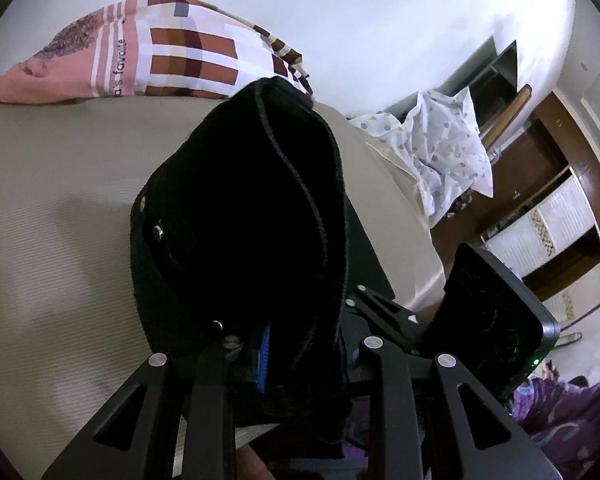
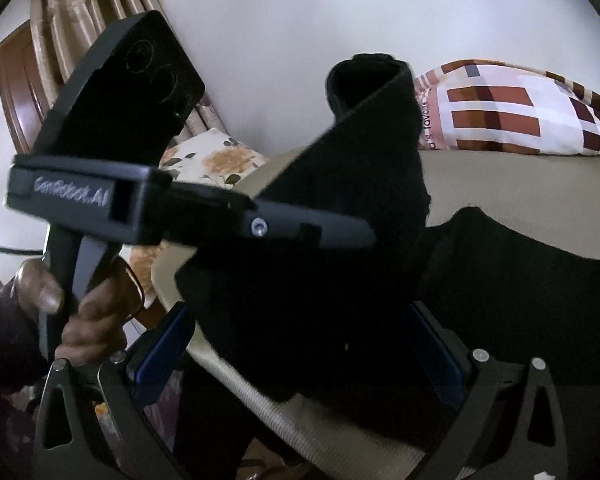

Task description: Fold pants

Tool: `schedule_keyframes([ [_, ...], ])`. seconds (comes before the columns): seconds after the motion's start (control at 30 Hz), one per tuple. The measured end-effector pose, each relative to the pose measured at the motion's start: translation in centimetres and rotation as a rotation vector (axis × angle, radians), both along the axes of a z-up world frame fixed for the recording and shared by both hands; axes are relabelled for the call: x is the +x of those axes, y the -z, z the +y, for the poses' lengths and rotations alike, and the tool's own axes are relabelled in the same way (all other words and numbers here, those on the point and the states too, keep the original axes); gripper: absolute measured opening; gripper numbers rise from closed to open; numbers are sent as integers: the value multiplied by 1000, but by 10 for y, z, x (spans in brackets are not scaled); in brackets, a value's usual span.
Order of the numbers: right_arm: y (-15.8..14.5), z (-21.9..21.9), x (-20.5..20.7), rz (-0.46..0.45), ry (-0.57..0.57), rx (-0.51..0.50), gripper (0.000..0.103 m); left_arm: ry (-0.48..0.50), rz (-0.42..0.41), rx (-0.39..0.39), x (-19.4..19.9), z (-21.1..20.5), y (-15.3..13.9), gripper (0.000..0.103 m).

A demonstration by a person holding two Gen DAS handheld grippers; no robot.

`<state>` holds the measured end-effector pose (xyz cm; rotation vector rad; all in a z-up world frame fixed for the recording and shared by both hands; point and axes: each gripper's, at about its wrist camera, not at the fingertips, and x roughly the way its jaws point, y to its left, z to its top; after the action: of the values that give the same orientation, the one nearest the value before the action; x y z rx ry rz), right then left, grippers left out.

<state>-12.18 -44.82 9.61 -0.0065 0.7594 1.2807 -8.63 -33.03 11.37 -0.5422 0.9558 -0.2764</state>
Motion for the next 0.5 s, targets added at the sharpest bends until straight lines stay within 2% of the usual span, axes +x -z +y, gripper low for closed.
schedule_keyframes([
  [0.1, -2, 0, 3, -12, 33, 10, 101, -2, 4, -22, 3, 0, 2, 25],
  [0.13, -4, -1, 3, -20, 42, 7, 90, 0, 7, -30, 5, -1, 3, 25],
  [0.17, -4, -1, 3, -37, 56, -12, 74, 3, 13, -38, 8, -1, 5, 25],
  [0.23, -4, 0, 6, -49, 70, -49, 73, 4, 25, -48, 13, -3, 8, 25],
  [0.33, -1, -7, 15, -2, 90, -56, 72, 13, 52, -101, 24, -5, 15, 25],
  [0.4, 0, -16, 24, 60, 100, -36, 71, 24, 61, -145, 32, -8, 18, 28],
  [0.5, 3, -35, 38, 166, 113, 22, 70, 49, 60, -171, 47, -20, 16, 32],
])
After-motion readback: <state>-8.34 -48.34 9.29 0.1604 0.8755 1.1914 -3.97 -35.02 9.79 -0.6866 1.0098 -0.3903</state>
